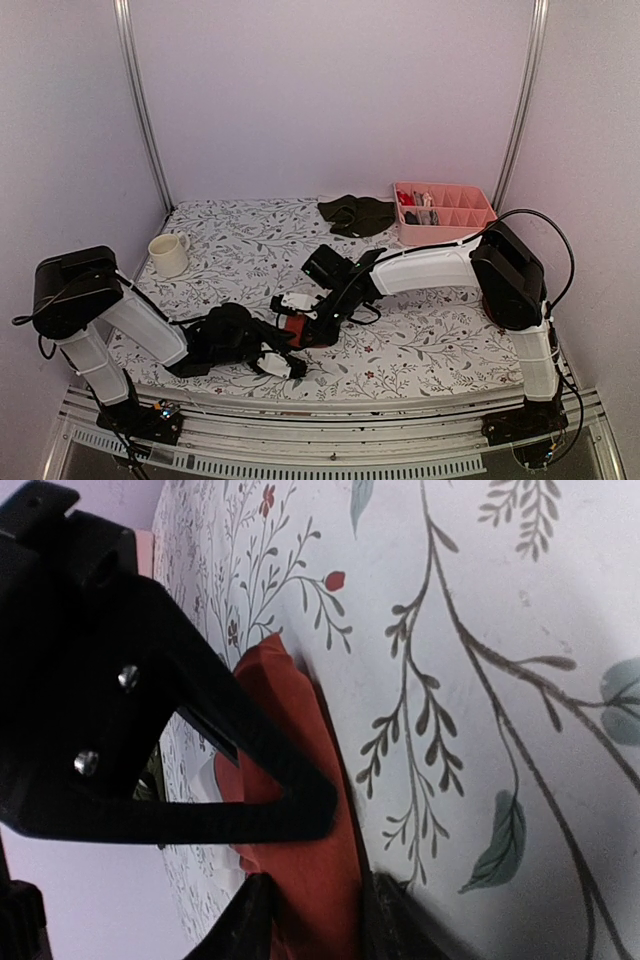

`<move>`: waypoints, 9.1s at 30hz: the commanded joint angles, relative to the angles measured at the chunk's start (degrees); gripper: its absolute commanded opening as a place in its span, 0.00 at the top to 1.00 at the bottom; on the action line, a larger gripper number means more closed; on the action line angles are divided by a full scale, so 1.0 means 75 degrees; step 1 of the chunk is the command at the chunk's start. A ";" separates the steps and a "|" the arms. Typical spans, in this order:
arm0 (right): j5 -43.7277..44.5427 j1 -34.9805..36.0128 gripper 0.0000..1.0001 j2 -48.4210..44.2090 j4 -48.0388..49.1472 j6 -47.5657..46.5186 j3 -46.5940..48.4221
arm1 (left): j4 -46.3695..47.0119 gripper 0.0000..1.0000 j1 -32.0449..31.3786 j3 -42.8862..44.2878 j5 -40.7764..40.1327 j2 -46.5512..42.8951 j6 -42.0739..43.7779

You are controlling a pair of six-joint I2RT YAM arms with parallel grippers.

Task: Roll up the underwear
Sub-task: Roll the underwear at the center of the board.

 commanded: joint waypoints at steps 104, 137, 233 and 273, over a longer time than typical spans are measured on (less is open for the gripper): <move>0.4502 0.1001 0.97 -0.0671 0.3195 -0.1499 -0.2399 | -1.1078 0.50 0.3364 0.7027 0.5164 0.2818 -0.3281; -0.0725 0.0018 0.97 0.0807 -0.0719 0.0786 0.0344 | -0.0872 0.10 0.1666 -0.1340 0.2386 -0.3244 -0.1117; 0.6482 0.2786 0.18 -0.5421 0.4503 -0.1246 -0.6119 | -0.8303 1.00 0.0950 0.5891 0.4449 0.3320 -0.5227; 0.6328 0.1316 0.97 -0.2373 0.3068 -0.0585 -0.4971 | -0.8333 0.86 0.1352 0.6468 0.5695 0.3945 -0.5261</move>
